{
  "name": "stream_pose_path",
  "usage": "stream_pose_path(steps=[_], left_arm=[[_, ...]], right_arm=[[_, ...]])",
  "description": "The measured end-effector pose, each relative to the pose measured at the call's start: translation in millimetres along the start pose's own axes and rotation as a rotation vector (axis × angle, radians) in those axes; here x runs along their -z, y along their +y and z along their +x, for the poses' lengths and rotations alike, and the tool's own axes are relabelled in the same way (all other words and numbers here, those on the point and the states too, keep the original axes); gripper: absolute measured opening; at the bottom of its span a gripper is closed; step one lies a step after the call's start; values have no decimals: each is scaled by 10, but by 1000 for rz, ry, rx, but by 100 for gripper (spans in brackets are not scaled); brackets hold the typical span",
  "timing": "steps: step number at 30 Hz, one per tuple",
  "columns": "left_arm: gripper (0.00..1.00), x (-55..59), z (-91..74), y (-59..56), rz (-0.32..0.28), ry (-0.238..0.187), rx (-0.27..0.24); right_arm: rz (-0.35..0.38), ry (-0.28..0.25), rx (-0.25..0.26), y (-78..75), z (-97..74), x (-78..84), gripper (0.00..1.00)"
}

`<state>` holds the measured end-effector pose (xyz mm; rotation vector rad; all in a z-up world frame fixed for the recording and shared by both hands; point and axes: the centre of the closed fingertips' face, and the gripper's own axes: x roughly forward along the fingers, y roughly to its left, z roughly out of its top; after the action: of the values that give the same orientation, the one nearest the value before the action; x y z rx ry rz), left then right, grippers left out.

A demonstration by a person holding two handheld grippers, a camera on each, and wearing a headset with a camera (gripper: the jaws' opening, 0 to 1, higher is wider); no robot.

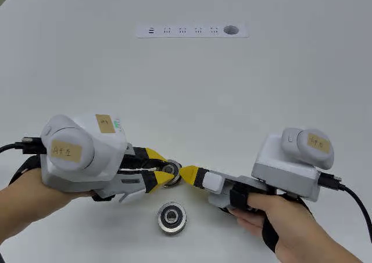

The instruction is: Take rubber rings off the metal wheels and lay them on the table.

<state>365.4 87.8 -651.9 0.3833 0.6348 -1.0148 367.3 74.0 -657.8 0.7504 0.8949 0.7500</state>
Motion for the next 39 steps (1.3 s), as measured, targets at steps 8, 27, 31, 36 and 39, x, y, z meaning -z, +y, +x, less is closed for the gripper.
stream_pose_path(steps=[8,27,31,36,39], left_arm=[[13,-2,1,-1,1,-1,1],[13,-5,4,-6,1,4,-1],[13,-3,5,-3,3,5,-1],[13,-2,5,0,3,4,0],[13,-2,5,1,3,4,0]], right_arm=[[-34,12,0,26,7,0,1],[-93,34,7,48,30,6,1],[-129,34,11,64,39,8,1],[-145,34,8,72,43,10,1],[-190,34,-20,147,77,22,1]])
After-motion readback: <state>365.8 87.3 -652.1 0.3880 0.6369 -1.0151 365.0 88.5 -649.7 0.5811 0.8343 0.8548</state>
